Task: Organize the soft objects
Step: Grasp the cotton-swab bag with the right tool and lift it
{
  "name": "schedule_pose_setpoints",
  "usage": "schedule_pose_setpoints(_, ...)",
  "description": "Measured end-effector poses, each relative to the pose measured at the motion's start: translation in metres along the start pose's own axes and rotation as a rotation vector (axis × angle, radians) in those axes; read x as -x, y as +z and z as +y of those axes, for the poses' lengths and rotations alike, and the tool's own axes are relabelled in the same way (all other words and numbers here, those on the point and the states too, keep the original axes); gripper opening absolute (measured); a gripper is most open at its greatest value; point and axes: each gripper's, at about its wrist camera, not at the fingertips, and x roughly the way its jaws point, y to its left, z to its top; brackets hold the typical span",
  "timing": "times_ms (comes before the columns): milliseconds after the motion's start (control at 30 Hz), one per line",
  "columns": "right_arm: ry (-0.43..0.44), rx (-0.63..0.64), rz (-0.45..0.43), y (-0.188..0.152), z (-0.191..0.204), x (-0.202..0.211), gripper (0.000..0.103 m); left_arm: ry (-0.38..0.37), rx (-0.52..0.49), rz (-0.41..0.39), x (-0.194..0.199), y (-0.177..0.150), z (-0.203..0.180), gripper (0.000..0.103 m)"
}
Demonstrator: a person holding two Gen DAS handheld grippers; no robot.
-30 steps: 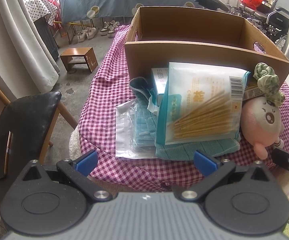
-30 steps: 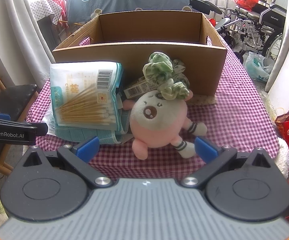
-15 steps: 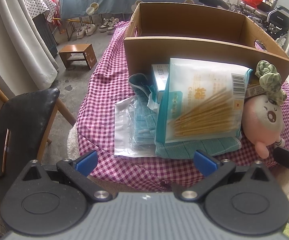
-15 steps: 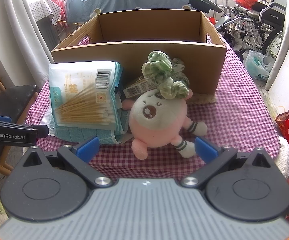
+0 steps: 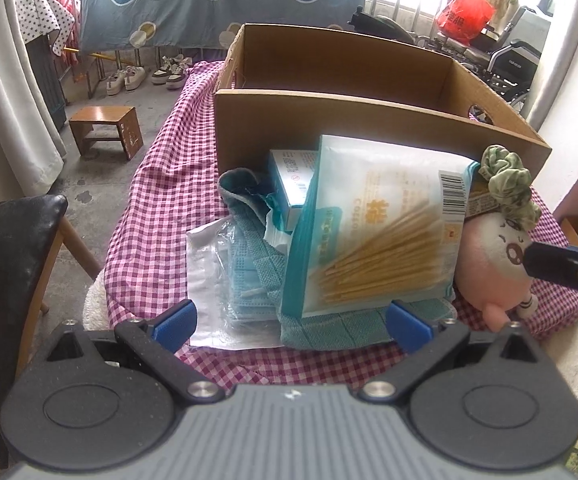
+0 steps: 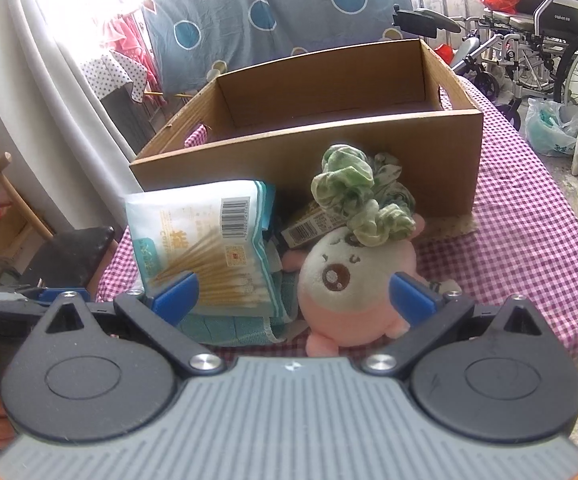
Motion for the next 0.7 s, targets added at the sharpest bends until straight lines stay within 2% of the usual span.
schedule_pose_setpoints(67, 0.039, 0.000, -0.005, 0.005, 0.003, -0.006, 0.096, -0.034, -0.034, -0.027, -0.003, -0.001, -0.002, 0.086)
schedule_pose_setpoints(133, 0.072, 0.011, 0.004, 0.009, 0.008, -0.014, 0.079, -0.069, -0.081, -0.047, -0.004, -0.002, -0.006, 0.078)
schedule_pose_setpoints(167, 0.088, 0.018, 0.014, 0.011, 0.010, -0.020, 0.075, -0.080, -0.105, -0.057, -0.005, -0.002, -0.009, 0.074)
schedule_pose_setpoints(233, 0.108, 0.032, 0.031, 0.013, 0.015, -0.030, 0.061, -0.089, -0.151, -0.077, -0.007, -0.002, -0.015, 0.068)
schedule_pose_setpoints(333, 0.098, 0.050, 0.056, 0.018, 0.019, -0.047, 0.048, -0.077, -0.213, -0.100, -0.012, -0.001, -0.023, 0.058)
schedule_pose_setpoints(400, 0.098, 0.060, 0.061, 0.021, 0.020, -0.058, 0.047, -0.067, -0.238, -0.100, -0.018, 0.001, -0.026, 0.053)
schedule_pose_setpoints(533, 0.099, 0.083, 0.060, 0.027, 0.024, -0.074, 0.047, -0.068, -0.247, -0.080, -0.029, 0.005, -0.023, 0.052)
schedule_pose_setpoints(700, 0.150, 0.063, 0.072, 0.031, 0.025, -0.092, 0.047, -0.112, -0.222, -0.079, -0.031, 0.007, -0.015, 0.050)
